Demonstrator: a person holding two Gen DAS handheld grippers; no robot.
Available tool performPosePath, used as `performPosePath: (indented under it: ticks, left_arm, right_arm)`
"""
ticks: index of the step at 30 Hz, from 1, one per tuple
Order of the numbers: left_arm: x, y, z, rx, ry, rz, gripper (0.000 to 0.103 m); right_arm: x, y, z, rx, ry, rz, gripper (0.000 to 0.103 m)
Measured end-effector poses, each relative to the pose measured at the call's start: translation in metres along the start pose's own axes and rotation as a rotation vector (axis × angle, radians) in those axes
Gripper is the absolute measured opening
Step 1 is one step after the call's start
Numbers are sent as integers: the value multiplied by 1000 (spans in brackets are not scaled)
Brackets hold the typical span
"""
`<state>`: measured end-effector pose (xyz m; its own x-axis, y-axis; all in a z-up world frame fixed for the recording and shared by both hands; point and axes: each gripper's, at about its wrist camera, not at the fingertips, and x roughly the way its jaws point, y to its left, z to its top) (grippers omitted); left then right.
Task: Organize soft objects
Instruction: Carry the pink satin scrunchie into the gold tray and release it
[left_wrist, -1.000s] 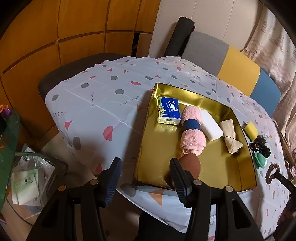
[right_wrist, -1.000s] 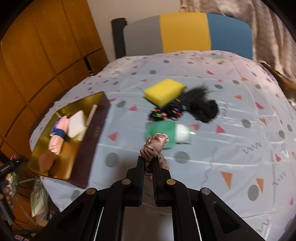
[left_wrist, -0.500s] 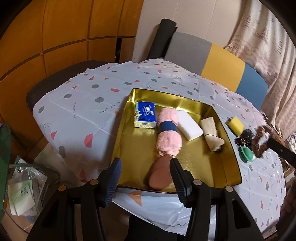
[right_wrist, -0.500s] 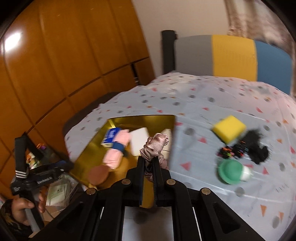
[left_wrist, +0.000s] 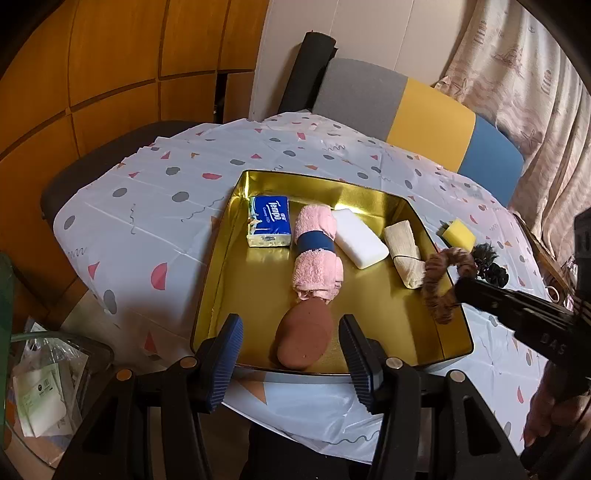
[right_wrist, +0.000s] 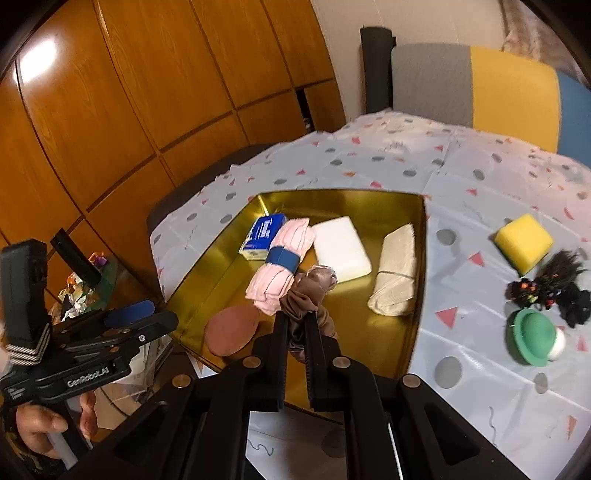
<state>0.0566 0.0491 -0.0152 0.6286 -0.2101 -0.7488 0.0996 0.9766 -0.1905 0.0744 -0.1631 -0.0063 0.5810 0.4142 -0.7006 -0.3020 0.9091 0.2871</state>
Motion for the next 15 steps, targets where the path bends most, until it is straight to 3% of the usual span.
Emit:
performPosePath:
  ticks: [11,15]
  left_arm:
    - [4,4,0,-8,8,-1,55]
    - [7,9,-1,-20,15,1,55]
  right_arm:
    - [55,-13,16,47,99,-5,8]
    - [78,-21,19,70,141,-33,14]
